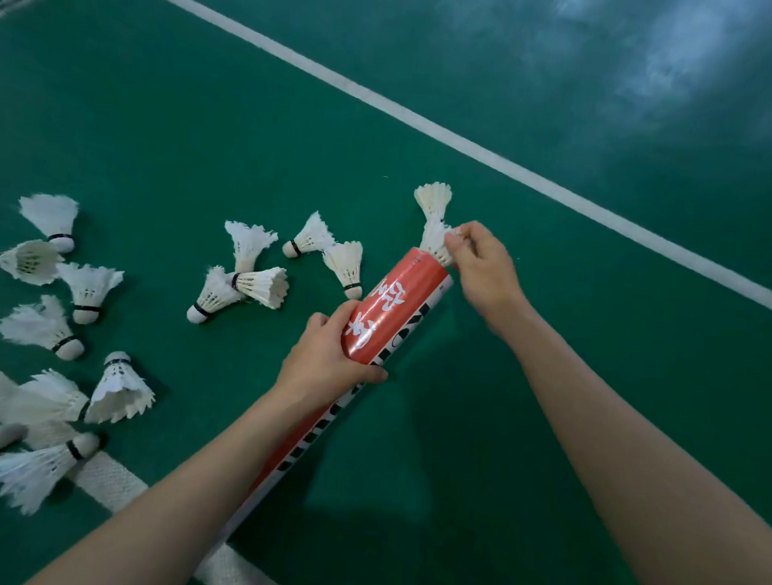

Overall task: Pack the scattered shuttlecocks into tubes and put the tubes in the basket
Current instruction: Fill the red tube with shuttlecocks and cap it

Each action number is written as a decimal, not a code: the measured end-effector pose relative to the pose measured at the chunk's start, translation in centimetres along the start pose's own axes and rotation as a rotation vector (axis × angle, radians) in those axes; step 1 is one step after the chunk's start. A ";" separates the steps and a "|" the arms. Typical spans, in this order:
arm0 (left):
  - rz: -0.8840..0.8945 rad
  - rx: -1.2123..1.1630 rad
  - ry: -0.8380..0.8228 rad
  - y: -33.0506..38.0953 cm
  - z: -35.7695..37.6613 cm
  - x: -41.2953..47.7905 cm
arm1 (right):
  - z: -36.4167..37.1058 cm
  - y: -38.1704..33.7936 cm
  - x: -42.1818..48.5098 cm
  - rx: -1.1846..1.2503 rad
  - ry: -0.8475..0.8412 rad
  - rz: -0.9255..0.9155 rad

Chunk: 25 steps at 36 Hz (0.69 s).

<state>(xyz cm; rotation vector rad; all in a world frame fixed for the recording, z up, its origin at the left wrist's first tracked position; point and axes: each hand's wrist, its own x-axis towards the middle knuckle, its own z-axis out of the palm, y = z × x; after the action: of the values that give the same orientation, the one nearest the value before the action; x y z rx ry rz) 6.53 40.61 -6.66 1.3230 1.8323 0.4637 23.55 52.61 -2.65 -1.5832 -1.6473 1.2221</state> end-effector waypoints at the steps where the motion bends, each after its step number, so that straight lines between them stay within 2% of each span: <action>1: 0.017 -0.004 -0.006 0.3 0.2 -0.3 | -0.1 0.1 -0.8 -0.039 -0.054 0.017; 3: 0.039 -0.013 -0.023 0.6 0.4 -0.9 | -0.4 0.3 -2.2 -0.028 -0.090 0.029; 7: 0.069 -0.038 -0.034 0.8 0.7 -1.8 | -1.1 0.9 -4.3 0.023 -0.046 -0.017; 12: 0.100 -0.080 -0.022 1.1 0.9 -2.4 | -1.5 1.5 -6.1 -0.175 0.036 -0.211; 16: 0.134 -0.118 0.003 1.5 1.1 -2.8 | -2.0 0.9 -6.8 -0.094 0.033 -0.236; 21: 0.142 -0.141 0.015 1.5 0.9 -2.4 | -1.7 0.4 -6.5 -0.065 -0.018 -0.107; 25: 0.096 -0.075 0.035 0.7 0.2 -1.8 | -0.9 0.3 -4.8 0.100 -0.089 0.012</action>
<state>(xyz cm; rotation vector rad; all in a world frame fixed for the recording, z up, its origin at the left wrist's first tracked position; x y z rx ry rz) 7.34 39.26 -5.59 1.3634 1.7684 0.6042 25.26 48.16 -1.57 -1.4987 -1.6066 1.3775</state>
